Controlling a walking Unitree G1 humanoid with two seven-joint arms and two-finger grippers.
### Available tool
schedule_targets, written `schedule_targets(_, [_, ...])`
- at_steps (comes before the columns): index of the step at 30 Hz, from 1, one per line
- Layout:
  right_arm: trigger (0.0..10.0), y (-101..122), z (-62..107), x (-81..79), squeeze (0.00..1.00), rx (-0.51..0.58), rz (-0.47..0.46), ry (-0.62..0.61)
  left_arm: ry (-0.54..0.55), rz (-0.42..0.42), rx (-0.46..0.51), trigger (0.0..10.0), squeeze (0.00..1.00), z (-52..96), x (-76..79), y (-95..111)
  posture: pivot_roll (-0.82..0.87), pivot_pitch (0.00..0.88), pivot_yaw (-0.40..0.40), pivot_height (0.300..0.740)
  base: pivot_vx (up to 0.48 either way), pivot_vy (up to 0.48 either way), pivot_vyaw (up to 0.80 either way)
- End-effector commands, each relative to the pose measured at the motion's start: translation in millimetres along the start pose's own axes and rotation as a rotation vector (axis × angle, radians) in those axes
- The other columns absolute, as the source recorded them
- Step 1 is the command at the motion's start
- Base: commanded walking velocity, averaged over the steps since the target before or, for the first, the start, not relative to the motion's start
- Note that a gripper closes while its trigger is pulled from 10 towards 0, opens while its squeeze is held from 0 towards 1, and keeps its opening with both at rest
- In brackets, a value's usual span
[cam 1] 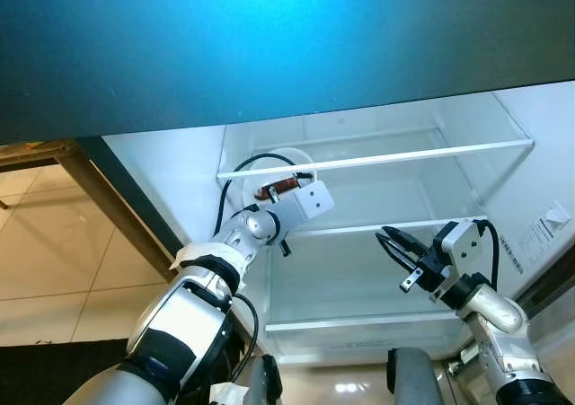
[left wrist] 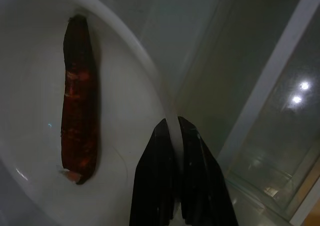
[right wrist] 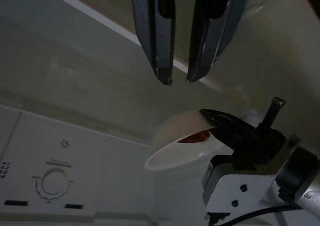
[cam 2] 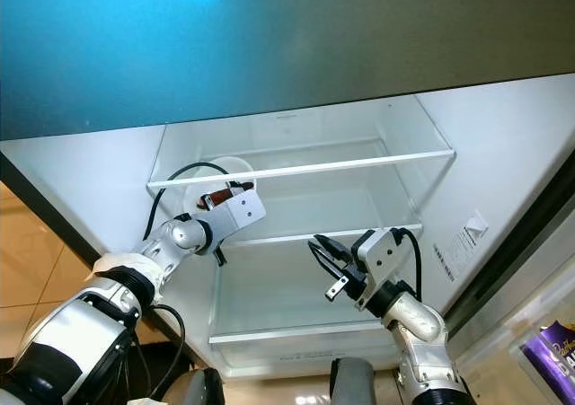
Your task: Restocking fridge
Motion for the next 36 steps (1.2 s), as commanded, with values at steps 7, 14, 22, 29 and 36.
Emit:
schedule_targets(7, [10.0, -1, 1.7, -5.3, 0.0, -0.01, -0.019, 0.018, 0.09, 0.016, -0.077, 10.0, 1.0, 10.5, -29.2, -23, -0.13, 0.126, 0.12, 0.567, 0.0, 0.0, 0.0])
schedule_targets(14, [10.0, 2, 2.8, -6.5, 0.0, -0.015, -0.025, 0.033, 0.119, 0.029, -0.031, 10.0, 0.0, 11.6, -40.4, -9, -0.14, 0.121, 0.118, 0.567, 0.0, 0.0, 0.0])
schedule_targets(22, [10.0, 2, 3.7, -7.3, 0.0, -0.022, -0.031, 0.043, -0.012, 0.025, 0.072, 10.0, 0.0, 10.1, -20.1, 12, -0.13, 0.119, 0.12, 0.567, 0.0, 0.0, 0.0])
schedule_targets(29, [10.0, 1, 5.0, -8.2, 0.0, -0.029, -0.04, 0.053, -0.192, -0.025, 0.174, 10.0, 0.0, 18.5, 16.5, 29, -0.13, 0.116, 0.119, 0.567, 0.0, 0.0, 0.0])
schedule_targets(36, [10.0, 0, 6.1, -8.6, 0.0, -0.036, -0.048, 0.061, -0.232, -0.046, 0.223, 10.0, 0.0, 25.9, 24.5, 39, -0.13, 0.112, 0.118, 0.567, 0.0, 0.0, 0.0])
Point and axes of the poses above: a point about 5 cm out from each wrist's last joint towards the gripper, its own z axis pointing back from the gripper into the wrist, its own y axis along the axis of the wrist's last joint, x = y × z, the point moved 5 cm from there along -z, pointing out of the wrist towards the gripper, and after that the axes turned 5 degrees about -z, right-handed, at the moved point
